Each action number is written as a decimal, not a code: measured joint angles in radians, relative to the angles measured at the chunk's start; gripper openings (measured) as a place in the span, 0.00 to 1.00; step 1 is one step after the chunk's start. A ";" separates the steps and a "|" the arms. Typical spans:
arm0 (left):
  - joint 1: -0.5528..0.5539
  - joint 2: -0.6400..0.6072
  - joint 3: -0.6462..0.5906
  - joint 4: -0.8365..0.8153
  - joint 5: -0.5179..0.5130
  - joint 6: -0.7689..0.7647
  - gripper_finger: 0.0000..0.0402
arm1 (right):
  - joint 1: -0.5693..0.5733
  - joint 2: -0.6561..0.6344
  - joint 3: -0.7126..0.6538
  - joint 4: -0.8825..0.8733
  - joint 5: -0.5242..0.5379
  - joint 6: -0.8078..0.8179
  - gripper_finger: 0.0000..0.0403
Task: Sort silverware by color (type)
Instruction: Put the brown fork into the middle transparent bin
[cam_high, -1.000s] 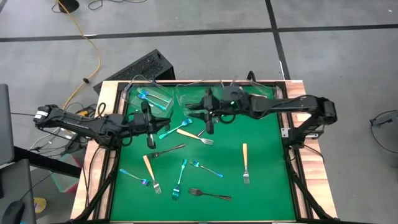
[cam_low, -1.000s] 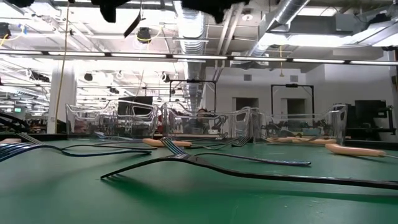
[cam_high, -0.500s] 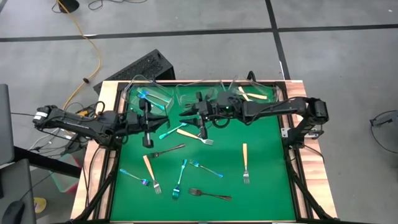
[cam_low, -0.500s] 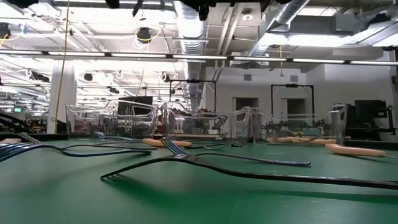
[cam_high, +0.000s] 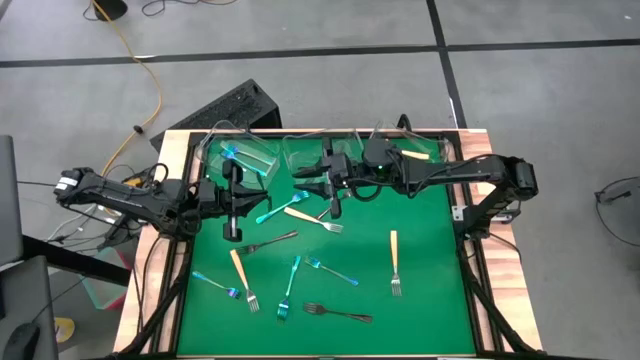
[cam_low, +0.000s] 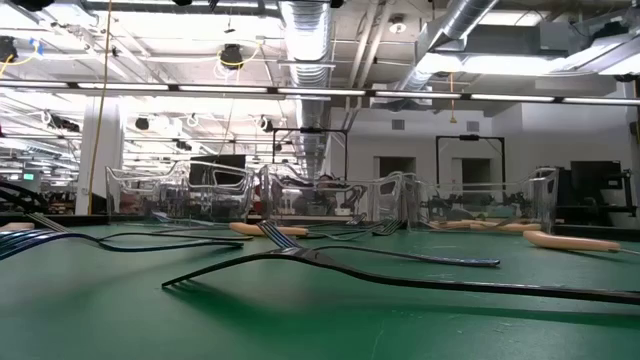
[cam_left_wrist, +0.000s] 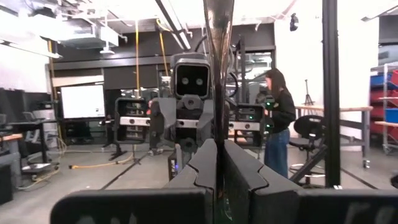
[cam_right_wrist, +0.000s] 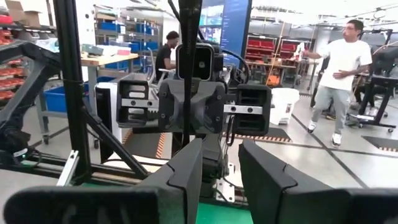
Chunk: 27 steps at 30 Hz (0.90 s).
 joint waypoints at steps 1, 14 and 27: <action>-0.006 0.000 0.000 -0.001 0.002 0.000 0.00 | 0.003 -0.008 0.000 -0.010 0.001 0.005 0.32; -0.042 0.000 0.000 -0.026 -0.015 0.018 0.00 | 0.000 -0.013 0.000 -0.013 0.003 -0.041 0.32; -0.042 0.001 0.000 0.003 -0.059 0.019 0.00 | -0.088 -0.013 0.000 0.034 0.005 -0.087 0.32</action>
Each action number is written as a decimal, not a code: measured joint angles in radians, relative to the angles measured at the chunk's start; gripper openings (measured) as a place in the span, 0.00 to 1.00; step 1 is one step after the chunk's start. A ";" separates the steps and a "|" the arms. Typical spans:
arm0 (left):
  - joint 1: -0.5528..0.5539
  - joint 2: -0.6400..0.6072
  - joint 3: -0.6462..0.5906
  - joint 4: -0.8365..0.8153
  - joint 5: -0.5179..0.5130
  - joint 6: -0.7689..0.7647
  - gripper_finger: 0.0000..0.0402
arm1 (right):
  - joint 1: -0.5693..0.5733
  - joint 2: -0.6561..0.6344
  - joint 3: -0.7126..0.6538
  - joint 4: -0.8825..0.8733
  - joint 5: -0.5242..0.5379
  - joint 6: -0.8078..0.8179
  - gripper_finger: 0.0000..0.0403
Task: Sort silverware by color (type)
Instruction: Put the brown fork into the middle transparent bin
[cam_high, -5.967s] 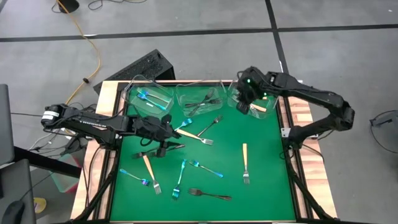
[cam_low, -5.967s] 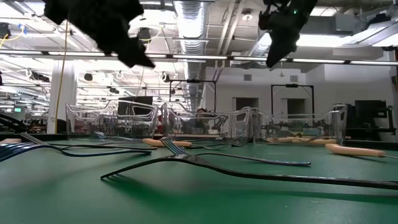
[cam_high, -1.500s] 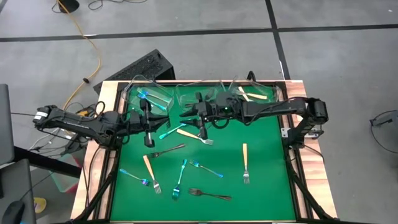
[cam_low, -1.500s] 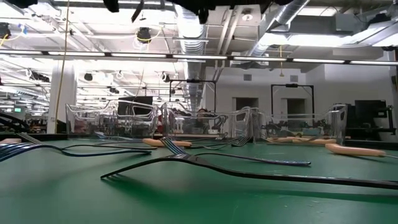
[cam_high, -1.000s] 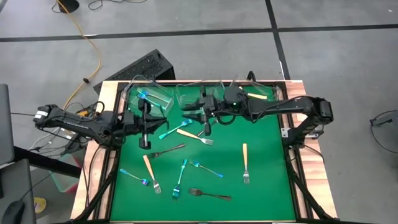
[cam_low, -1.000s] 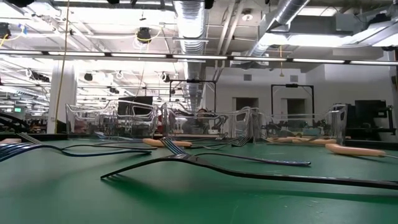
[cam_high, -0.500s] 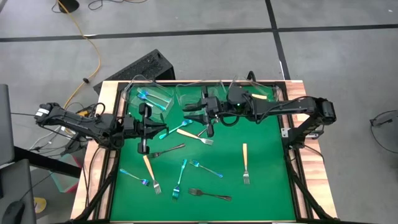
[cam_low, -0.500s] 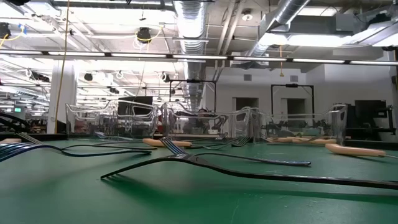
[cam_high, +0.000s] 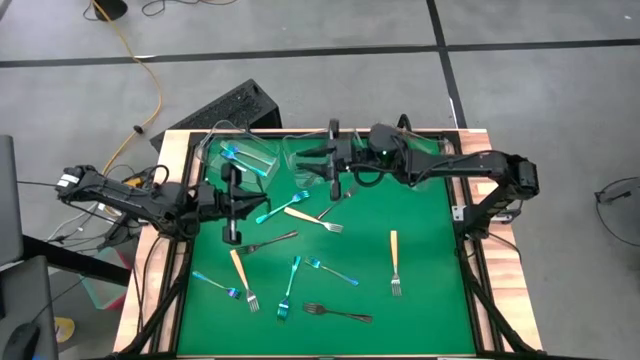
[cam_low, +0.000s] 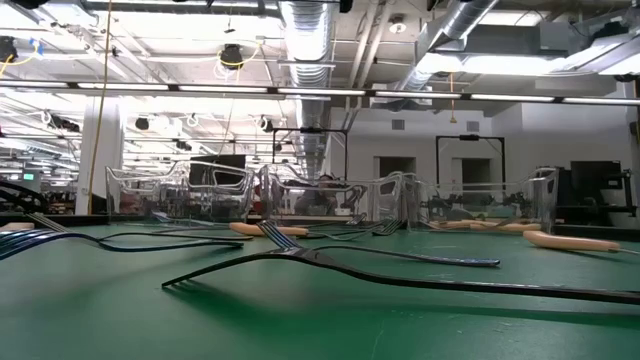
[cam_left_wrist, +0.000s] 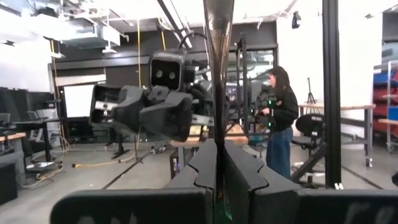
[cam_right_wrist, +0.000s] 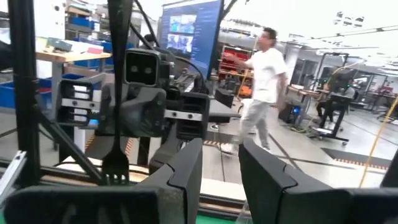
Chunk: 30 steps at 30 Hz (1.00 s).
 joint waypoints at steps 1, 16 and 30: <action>0.000 -0.003 0.000 0.003 0.000 0.000 0.00 | -0.005 0.000 0.000 0.004 0.000 0.006 0.32; 0.000 -0.004 0.000 0.002 0.001 -0.009 0.00 | -0.018 0.000 0.000 0.048 -0.001 0.025 0.32; 0.000 -0.005 0.000 0.002 0.001 -0.004 0.00 | -0.018 0.000 0.000 0.046 -0.001 0.025 0.32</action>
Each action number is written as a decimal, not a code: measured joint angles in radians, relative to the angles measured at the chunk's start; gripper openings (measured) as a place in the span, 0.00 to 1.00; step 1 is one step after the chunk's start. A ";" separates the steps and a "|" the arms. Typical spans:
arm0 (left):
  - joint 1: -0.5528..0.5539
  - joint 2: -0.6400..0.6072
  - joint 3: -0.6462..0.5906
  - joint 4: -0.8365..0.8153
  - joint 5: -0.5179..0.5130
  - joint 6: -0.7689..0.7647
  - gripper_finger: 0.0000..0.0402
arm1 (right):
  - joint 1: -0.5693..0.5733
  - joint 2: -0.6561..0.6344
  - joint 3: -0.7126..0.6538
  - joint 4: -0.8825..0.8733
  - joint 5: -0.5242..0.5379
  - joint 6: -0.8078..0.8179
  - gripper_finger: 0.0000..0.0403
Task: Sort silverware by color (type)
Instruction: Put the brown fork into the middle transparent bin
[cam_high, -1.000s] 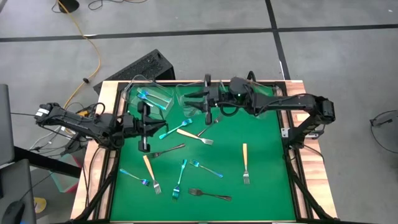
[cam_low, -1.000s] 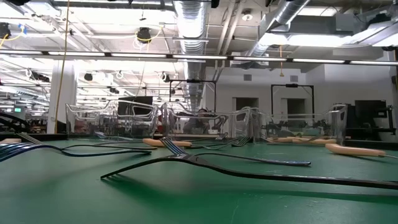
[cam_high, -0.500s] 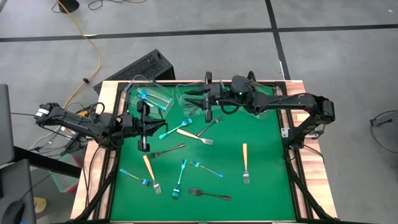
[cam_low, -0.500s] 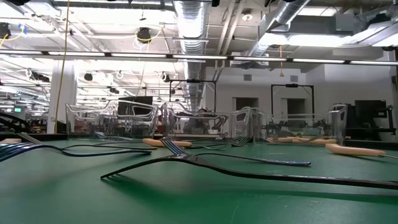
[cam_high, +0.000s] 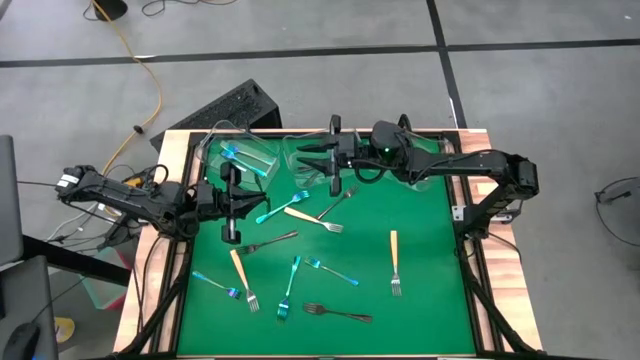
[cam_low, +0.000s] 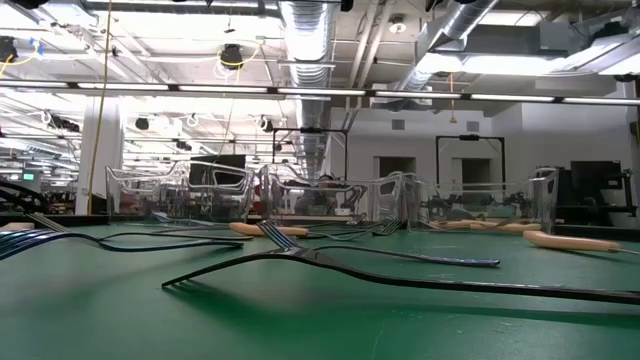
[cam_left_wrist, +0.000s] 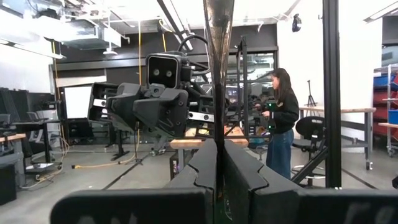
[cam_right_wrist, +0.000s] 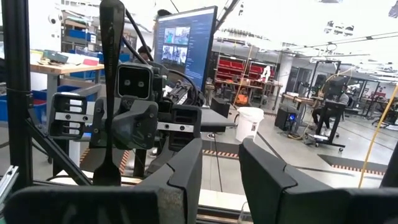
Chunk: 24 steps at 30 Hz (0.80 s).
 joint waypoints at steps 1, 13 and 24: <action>0.000 0.000 0.000 0.000 0.000 0.000 0.00 | 0.000 0.000 0.000 -0.002 0.000 0.000 0.32; 0.000 0.000 0.000 -0.002 0.003 0.000 0.00 | 0.000 0.000 0.000 -0.013 0.000 0.000 0.32; 0.000 0.000 0.000 -0.005 0.002 0.000 0.00 | 0.000 0.000 0.000 -0.014 0.000 0.000 0.32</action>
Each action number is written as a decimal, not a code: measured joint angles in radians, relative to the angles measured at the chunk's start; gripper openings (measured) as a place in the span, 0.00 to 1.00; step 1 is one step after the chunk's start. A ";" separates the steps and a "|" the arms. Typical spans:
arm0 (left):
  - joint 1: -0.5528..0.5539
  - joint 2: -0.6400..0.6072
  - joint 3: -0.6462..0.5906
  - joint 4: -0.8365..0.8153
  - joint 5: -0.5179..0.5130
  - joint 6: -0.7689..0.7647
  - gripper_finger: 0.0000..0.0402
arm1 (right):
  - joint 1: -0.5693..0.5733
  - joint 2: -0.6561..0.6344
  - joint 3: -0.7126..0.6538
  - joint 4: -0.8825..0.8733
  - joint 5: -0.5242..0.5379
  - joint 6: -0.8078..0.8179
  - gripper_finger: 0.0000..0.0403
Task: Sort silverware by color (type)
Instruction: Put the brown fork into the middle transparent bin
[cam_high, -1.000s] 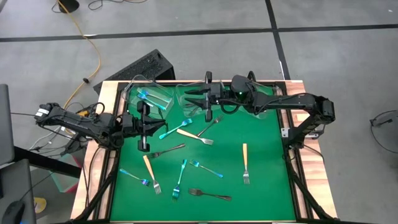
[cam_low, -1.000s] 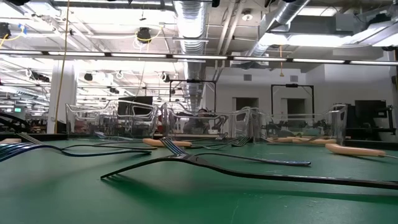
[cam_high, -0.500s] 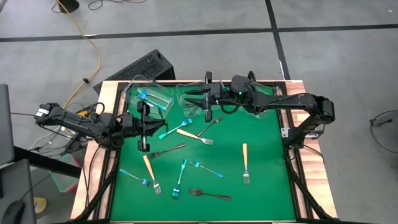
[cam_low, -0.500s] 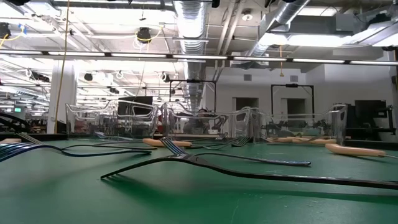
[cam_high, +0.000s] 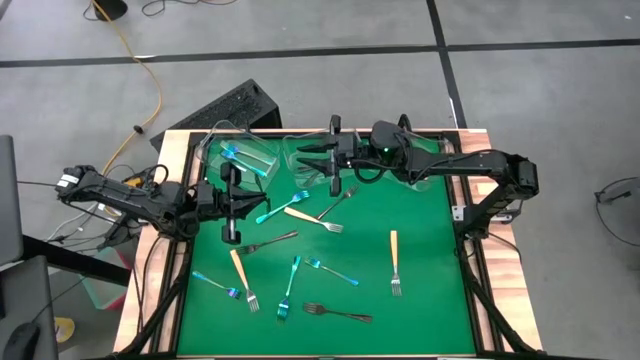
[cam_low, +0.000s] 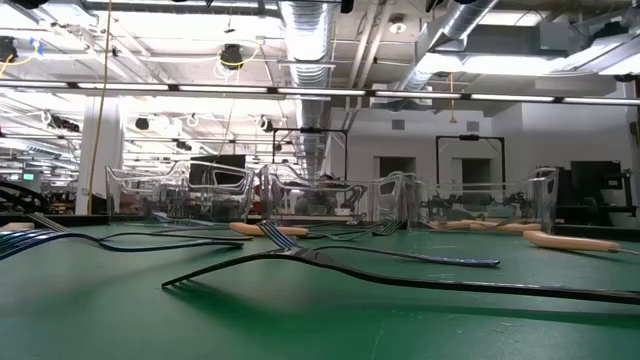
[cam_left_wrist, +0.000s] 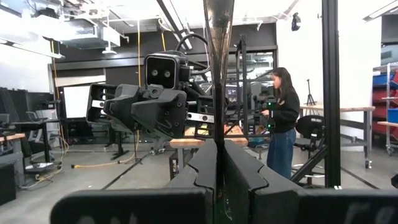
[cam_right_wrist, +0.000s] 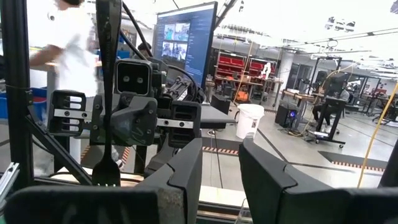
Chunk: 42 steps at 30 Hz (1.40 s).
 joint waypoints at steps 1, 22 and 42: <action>0.000 0.000 0.000 0.000 0.000 0.000 0.00 | 0.000 0.000 0.000 0.000 0.000 0.000 0.32; 0.090 0.032 0.000 0.026 0.080 -0.055 0.00 | 0.032 0.007 0.000 -0.006 -0.058 -0.014 0.43; 0.142 0.044 0.001 0.064 0.109 -0.056 0.00 | 0.039 0.008 0.000 0.011 -0.049 -0.052 0.53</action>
